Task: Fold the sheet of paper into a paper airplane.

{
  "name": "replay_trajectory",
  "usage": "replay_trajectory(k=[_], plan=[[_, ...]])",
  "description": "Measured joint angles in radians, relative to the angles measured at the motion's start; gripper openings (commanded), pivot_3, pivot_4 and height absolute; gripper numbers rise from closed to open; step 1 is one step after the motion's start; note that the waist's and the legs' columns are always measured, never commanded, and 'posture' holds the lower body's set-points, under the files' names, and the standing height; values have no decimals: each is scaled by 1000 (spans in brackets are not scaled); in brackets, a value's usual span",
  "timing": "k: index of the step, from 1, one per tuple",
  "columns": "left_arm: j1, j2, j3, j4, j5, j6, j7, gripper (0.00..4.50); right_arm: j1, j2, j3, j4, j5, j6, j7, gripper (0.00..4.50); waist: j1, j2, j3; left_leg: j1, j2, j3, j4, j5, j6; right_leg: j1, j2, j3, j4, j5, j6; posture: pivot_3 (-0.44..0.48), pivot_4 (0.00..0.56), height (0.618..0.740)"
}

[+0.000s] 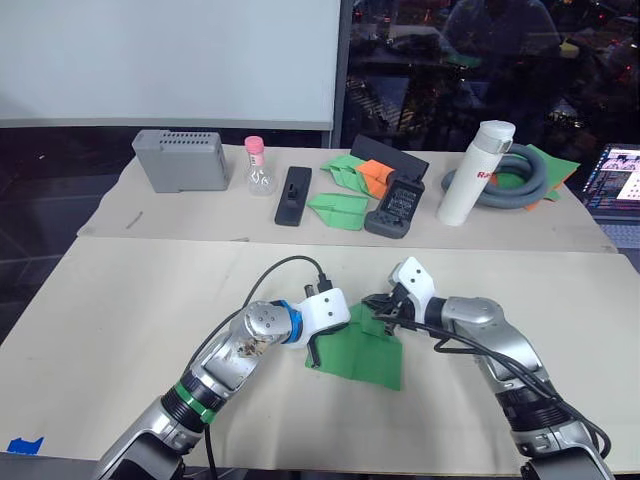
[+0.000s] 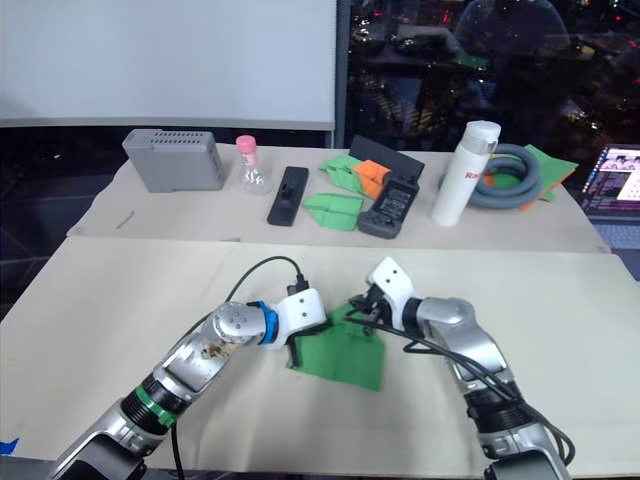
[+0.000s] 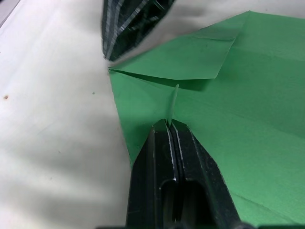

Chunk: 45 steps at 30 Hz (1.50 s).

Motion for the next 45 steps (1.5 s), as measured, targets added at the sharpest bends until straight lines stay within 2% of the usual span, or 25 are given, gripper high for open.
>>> replay_trajectory(k=[6, 12, 17, 20, 24, 28, 31, 35, 38, 45], plan=[[22, -5, 16, -25, 1, 26, 5, 17, 0, 30, 13, 2, -3, -7, -21, 0, 0, 0, 0, 0, 0, 0, 0, 0, -1, 0, 0, 0, 1, 0, 0, 0, 150, 740], [37, -11, 41, -49, -10, 69, 14, 1849, 7, 33, 55, 15, -24, -5, -33, 0, -1, 0, 0, 1, 0, 0, 0, 2, -4, 0, 0, 0, 2, 0, 0, 0, 150, 740], [64, -2, 103, -88, -83, 152, -17, 3537, -2, 34, 58, 29, -24, -5, -35, 0, -3, 0, 0, 2, 0, 0, 0, 2, -3, 0, 0, 0, 7, 0, 0, 0, 150, 740], [70, 3, 179, -117, -146, 201, -21, 4486, -5, 34, 60, 37, -23, -5, -34, 0, -3, 0, 0, 3, 0, -1, 0, 2, -3, 0, 0, 0, 7, 0, 0, 0, 150, 740], [68, 5, 310, -138, -235, 268, -16, 4486, -5, 34, 60, 40, -23, -6, -31, 0, -4, 0, 0, 4, 1, -1, 0, 2, -4, 0, 0, 0, 8, 0, 0, 0, 150, 740], [38, -29, 391, -115, -290, 306, 22, 3333, -5, 34, 60, 40, -23, -6, -33, 0, -3, 0, 0, 4, 0, -1, 0, 3, -5, 0, 0, 0, 8, 0, 0, 0, 150, 740], [19, -43, 370, -83, -302, 303, 24, 2314, -5, 39, 61, 40, -23, -6, -41, 0, -4, 0, 0, 4, 0, -1, 0, 4, -7, 0, 0, 1, 8, 0, 0, 0, 150, 740], [16, -110, 334, -7, -307, 303, 42, 900, -2, 43, 60, 40, -23, -6, -50, 0, -4, 0, 0, 4, 0, -1, 0, 4, -7, 1, 0, 1, 8, 0, 0, 0, 150, 740], [14, -124, 298, 33, -303, 302, 48, 35, 0, 48, 60, 38, -23, -6, -56, 0, -5, 0, 0, 4, 1, -1, 0, 4, -7, 0, 1, 1, 8, 0, 0, 0, 150, 740], [13, -124, 226, 105, -283, 240, 26, 35, 7, 50, 60, 31, -23, -5, -68, 0, -5, 0, 0, 4, 0, -1, 0, 4, -6, 0, 0, 1, 8, 0, 0, 0, 150, 740]])
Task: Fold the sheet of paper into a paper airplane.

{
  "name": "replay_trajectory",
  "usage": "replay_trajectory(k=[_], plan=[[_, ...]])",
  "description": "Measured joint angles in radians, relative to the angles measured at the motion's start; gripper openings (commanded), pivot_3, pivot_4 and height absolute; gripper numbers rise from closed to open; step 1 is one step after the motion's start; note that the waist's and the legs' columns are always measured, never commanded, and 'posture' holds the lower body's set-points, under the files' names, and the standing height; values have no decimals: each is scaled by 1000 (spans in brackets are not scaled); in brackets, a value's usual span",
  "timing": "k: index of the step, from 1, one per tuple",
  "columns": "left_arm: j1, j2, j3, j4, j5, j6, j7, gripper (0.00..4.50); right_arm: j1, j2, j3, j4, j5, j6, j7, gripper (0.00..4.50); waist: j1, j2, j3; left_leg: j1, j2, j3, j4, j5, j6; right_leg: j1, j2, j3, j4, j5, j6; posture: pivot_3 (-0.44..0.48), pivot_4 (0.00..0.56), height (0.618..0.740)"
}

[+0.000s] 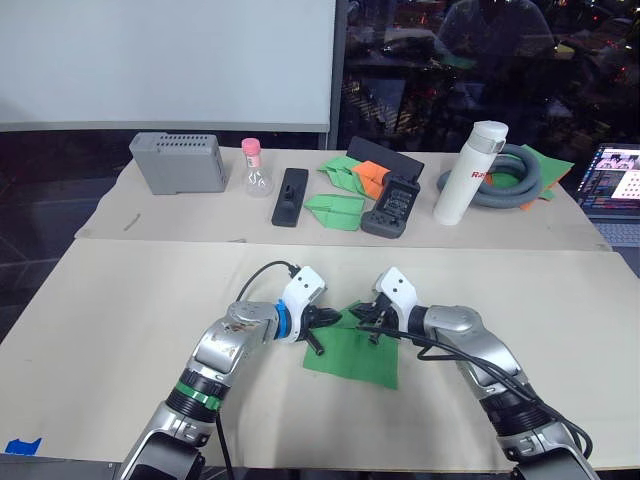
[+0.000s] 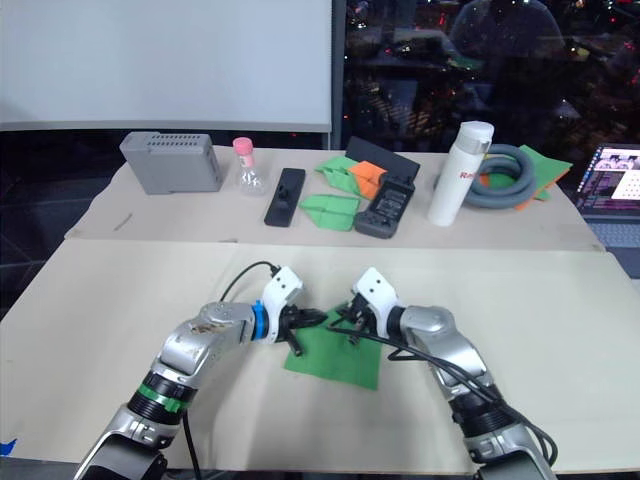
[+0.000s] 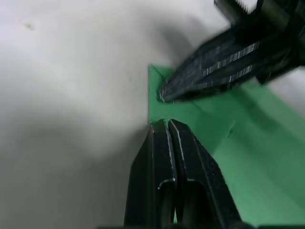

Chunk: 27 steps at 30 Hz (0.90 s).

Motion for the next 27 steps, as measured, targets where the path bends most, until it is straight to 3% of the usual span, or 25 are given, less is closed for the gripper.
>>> replay_trajectory(k=[4, 27], plan=[[17, 5, -42, -14, 13, -34, -12, 35, 9, 0, 2, -10, -1, -2, -4, 0, 0, 0, 0, 0, 0, 0, 0, 0, 1, 0, 0, 0, 0, 0, 0, 0, 150, 740], [80, 2, 36, -37, -30, -27, 44, 35, -37, 88, 52, 50, -72, -49, -65, 0, -19, 0, 0, 2, 1, 0, 0, -1, 1, 0, -1, 1, 2, 0, 0, 0, 150, 740]])
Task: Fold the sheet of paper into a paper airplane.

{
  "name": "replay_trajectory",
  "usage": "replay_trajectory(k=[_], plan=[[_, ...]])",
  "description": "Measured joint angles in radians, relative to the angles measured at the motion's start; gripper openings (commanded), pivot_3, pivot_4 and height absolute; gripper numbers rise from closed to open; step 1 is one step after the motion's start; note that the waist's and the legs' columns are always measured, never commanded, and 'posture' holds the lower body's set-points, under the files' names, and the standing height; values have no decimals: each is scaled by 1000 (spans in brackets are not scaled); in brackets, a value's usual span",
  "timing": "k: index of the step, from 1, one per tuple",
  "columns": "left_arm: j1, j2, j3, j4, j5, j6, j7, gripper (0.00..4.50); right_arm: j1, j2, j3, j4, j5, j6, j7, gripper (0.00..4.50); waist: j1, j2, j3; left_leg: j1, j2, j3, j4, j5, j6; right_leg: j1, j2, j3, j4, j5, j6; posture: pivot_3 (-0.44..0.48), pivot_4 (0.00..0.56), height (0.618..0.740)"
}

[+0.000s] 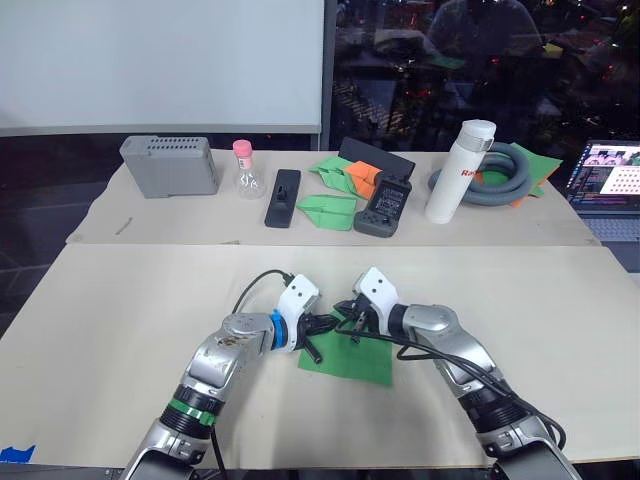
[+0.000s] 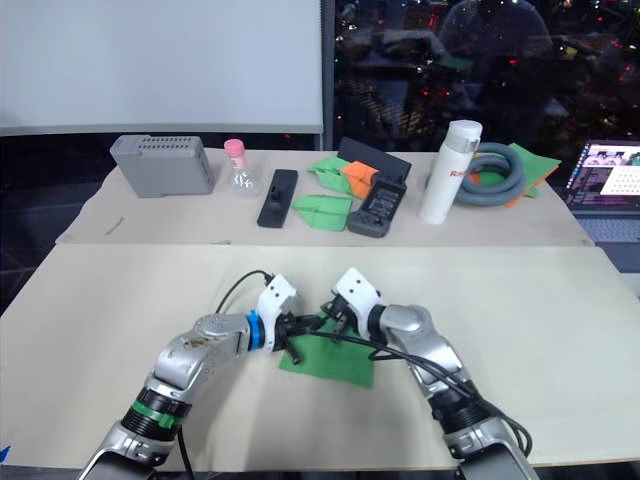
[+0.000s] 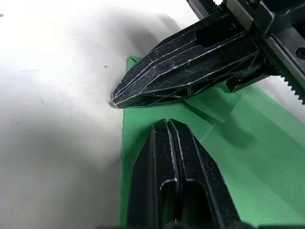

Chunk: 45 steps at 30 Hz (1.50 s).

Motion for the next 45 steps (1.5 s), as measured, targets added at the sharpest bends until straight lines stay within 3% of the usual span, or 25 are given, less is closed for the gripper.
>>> replay_trajectory(k=[19, 25, 34, 45], plan=[[-15, 44, 14, 19, 2, -19, -17, 35, 2, -34, -94, 30, 15, -30, -53, 0, 3, 0, 0, -2, -1, 0, 0, 0, 0, -1, -2, 0, -1, 0, 0, 0, 150, 740], [-15, 45, 11, 20, 2, -23, -26, 35, 17, -70, -81, -51, 18, -25, 27, 0, 4, 0, 0, -2, -1, -1, 0, -1, 1, -1, -1, 0, -2, 0, 0, 0, 150, 740], [-19, 43, 10, 27, 7, -27, -27, 35, 36, -50, -21, -38, 1, -30, 38, 0, 5, 0, 0, -2, -1, 0, 0, -1, 1, -1, -1, 0, -2, 0, 0, 0, 150, 740], [138, 162, 40, -192, -34, 48, -28, 35, 5, -33, -1, 9, -6, -41, 53, 0, -3, 0, 0, 3, 2, 0, -4, -1, 0, 1, -4, 1, -2, 0, -1, 0, 150, 740]])
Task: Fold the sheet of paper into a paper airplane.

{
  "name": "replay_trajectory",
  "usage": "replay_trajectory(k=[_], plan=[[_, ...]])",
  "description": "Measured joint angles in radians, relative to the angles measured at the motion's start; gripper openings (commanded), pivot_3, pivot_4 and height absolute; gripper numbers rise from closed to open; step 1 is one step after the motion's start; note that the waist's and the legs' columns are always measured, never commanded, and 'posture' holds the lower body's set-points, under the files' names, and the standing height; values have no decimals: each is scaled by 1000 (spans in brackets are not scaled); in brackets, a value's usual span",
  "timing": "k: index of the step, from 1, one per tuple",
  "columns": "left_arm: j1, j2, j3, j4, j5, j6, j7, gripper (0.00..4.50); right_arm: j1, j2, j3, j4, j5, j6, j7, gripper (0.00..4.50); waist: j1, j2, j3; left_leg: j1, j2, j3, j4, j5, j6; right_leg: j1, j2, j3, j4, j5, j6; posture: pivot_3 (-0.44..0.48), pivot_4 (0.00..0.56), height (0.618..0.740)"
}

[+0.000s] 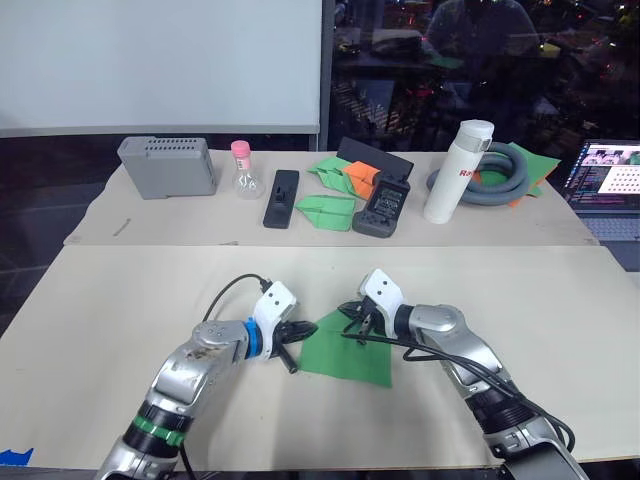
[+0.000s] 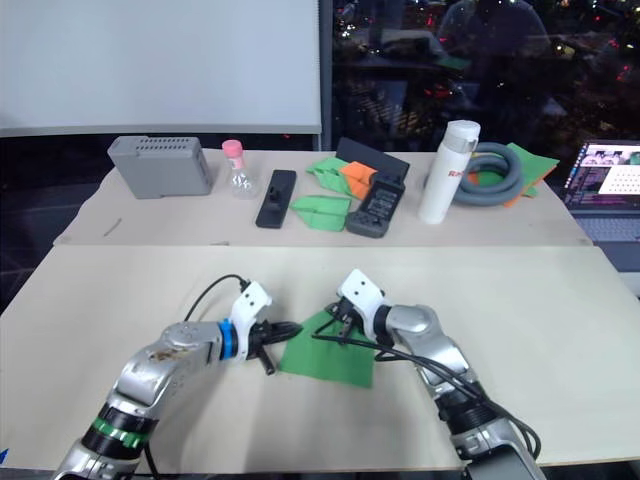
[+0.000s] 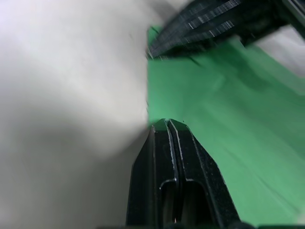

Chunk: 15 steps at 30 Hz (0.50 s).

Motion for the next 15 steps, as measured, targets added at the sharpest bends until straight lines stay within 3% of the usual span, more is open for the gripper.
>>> replay_trajectory(k=[5, 9, 15], plan=[[29, 28, 29, -55, -26, 54, 13, 35, -9, 3, 2, 15, -1, -8, 8, 0, -1, 0, 0, 1, 0, 0, 0, 0, 0, 0, -2, 0, 0, 0, 0, 0, 150, 740], [23, -21, 76, -32, -73, 83, 34, 35, -10, 4, 1, 20, -1, -16, 12, 0, 1, 0, 0, 0, 0, 0, 0, 0, -1, -1, -2, 0, 0, 0, 0, 0, 150, 740], [-94, -57, 119, -30, -148, 96, 36, 35, 7, 1, -10, -3, 2, -17, 11, 0, 3, 0, 0, -4, -1, 0, 0, 1, -1, -3, 2, -1, 0, 0, 0, 0, 150, 740]])
